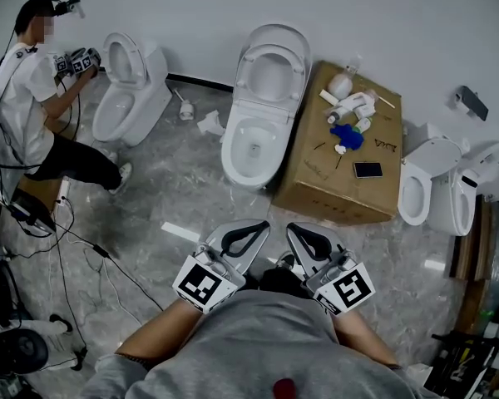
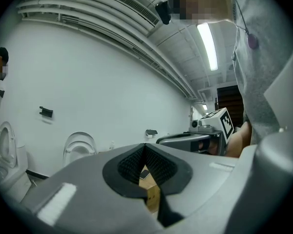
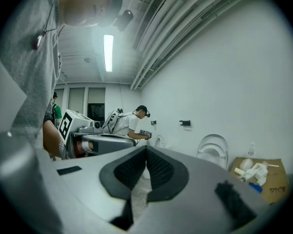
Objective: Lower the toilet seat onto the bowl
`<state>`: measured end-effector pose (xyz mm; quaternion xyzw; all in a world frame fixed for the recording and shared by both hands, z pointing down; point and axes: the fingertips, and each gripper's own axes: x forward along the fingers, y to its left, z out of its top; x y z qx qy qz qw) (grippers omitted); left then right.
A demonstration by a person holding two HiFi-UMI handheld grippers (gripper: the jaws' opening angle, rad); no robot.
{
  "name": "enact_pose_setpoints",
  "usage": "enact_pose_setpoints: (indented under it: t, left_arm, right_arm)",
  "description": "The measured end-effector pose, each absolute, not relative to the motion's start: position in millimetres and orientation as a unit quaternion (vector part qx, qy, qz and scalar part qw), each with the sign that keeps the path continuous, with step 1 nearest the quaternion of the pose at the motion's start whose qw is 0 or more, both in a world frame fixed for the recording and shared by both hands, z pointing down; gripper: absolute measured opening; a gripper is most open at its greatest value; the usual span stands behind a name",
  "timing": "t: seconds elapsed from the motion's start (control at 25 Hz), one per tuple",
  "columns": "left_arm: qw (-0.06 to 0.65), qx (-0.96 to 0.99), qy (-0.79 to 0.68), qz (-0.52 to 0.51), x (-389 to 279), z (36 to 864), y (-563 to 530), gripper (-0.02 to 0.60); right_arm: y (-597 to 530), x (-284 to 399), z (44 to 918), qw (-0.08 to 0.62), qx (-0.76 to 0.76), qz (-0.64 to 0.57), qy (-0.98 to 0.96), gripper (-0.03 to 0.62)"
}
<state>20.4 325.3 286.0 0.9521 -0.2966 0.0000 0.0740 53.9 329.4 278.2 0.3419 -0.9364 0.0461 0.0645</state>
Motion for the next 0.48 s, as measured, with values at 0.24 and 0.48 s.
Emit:
enact_pose_setpoints:
  t: [0.24, 0.48]
  left_arm:
    - [0.092, 0.946, -0.31, 0.005, 14, 289, 301, 0.009]
    - [0.081, 0.941, -0.329, 0.012, 14, 289, 260, 0.008]
  right_arm:
    - [307, 50, 282, 0.061, 0.332, 0.044, -0.94, 0.014]
    - [263, 52, 286, 0.05, 0.321, 0.043, -0.945, 0.014]
